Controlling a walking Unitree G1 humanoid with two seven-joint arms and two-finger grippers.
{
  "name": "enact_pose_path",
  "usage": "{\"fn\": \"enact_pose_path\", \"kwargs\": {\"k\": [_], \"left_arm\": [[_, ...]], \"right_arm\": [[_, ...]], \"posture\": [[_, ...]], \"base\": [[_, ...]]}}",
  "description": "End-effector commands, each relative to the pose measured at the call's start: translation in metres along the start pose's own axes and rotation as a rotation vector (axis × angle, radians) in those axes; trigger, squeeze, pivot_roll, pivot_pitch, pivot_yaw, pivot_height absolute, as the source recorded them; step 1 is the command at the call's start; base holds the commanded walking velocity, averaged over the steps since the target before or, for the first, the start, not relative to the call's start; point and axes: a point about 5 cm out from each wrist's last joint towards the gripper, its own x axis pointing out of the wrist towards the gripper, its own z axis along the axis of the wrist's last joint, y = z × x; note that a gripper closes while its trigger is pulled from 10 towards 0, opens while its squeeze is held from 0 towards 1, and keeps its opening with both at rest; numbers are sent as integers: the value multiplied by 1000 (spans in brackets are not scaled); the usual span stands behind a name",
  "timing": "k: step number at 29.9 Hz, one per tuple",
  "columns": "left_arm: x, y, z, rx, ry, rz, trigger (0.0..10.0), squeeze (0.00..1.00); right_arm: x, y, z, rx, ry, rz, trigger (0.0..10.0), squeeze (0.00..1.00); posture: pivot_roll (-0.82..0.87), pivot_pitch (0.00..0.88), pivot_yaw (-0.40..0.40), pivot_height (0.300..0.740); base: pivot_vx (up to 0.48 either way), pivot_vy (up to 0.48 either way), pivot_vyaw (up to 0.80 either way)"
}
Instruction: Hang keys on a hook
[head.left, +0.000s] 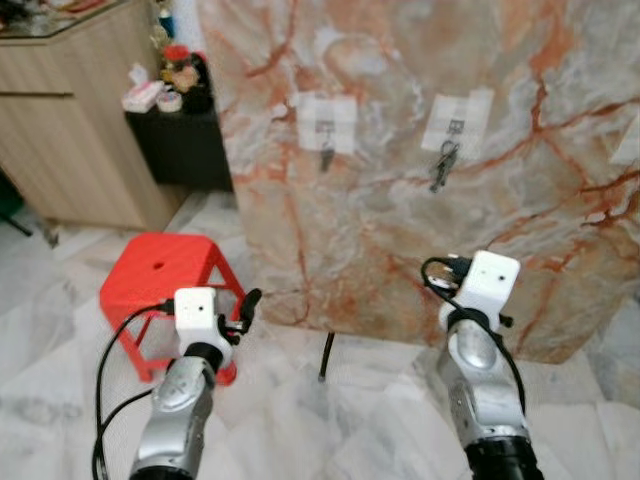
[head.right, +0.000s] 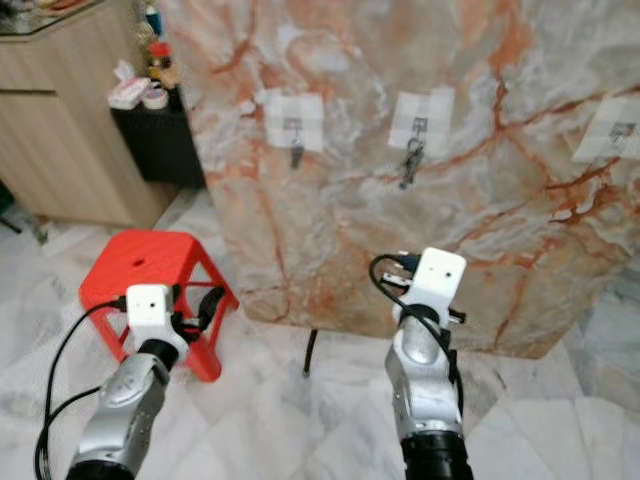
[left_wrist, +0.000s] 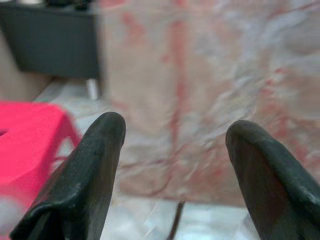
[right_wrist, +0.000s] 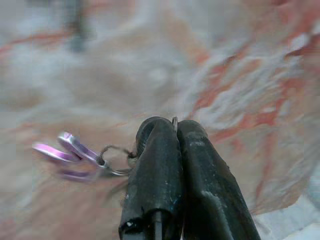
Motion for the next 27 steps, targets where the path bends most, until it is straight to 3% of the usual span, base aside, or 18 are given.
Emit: {"fn": "enact_pose_path", "kwargs": {"k": [1, 7, 14, 27], "left_arm": [[0, -4, -4, 1, 25, -24, 10000, 0], [-3, -1, -4, -4, 20, -22, 10000, 0], [-3, 0, -4, 0, 22, -24, 10000, 0], [-4, 1, -4, 3, 25, -28, 10000, 0]], "right_arm": [[1, -3, 4, 8, -15, -22, 10000, 0], [0, -11, 4, -2, -37, -122, 10000, 0], [-3, -40, 16, -10, -122, -365, 10000, 0], [-9, -40, 24, -18, -196, -415, 10000, 0]], "posture": [[70, 37, 21, 740], [81, 38, 21, 740], [82, 40, 25, 740], [87, 38, 29, 740]], "base": [[352, 0, 0], [59, 0, 0], [0, 0, 0], [0, 0, 0]]}}
